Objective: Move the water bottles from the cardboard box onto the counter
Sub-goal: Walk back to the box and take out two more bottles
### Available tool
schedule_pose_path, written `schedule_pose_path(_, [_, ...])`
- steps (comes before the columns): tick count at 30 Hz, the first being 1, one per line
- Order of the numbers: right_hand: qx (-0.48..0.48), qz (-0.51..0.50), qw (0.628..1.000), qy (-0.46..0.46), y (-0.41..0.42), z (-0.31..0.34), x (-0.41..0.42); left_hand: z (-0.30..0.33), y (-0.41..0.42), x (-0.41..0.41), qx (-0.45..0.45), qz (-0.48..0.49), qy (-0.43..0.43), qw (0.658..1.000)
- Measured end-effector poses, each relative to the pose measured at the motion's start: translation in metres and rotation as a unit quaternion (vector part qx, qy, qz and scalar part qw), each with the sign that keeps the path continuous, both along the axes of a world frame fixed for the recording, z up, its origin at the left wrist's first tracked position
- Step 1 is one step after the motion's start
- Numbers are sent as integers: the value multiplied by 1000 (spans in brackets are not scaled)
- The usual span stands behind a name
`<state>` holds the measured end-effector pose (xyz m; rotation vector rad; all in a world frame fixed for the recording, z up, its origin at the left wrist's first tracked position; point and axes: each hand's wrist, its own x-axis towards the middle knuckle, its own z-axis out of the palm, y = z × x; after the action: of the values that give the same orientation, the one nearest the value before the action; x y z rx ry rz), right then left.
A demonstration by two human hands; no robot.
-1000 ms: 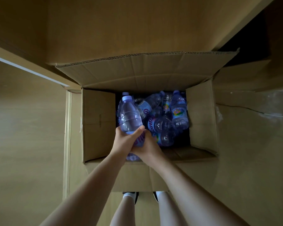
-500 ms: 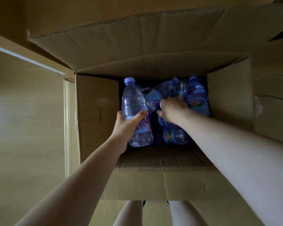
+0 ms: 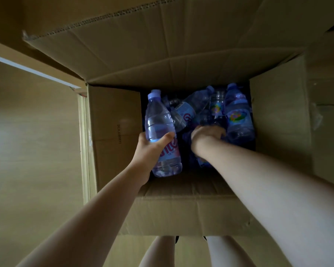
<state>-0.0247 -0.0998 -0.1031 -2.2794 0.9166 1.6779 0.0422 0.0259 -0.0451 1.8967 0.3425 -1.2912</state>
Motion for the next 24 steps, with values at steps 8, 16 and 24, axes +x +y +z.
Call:
schedule_pose_path(8, [202, -442, 865, -128, -38, 87, -64, 57, 15, -2, 7, 35, 24, 999])
schedule_pose_path(16, [389, -626, 648, -193, -4, 182, -68, 135, 50, 1, -18, 82, -4, 996])
schedule_pose_path(24, [229, -432, 797, -354, 46, 299, -18, 258, 102, 23, -54, 141, -64, 986])
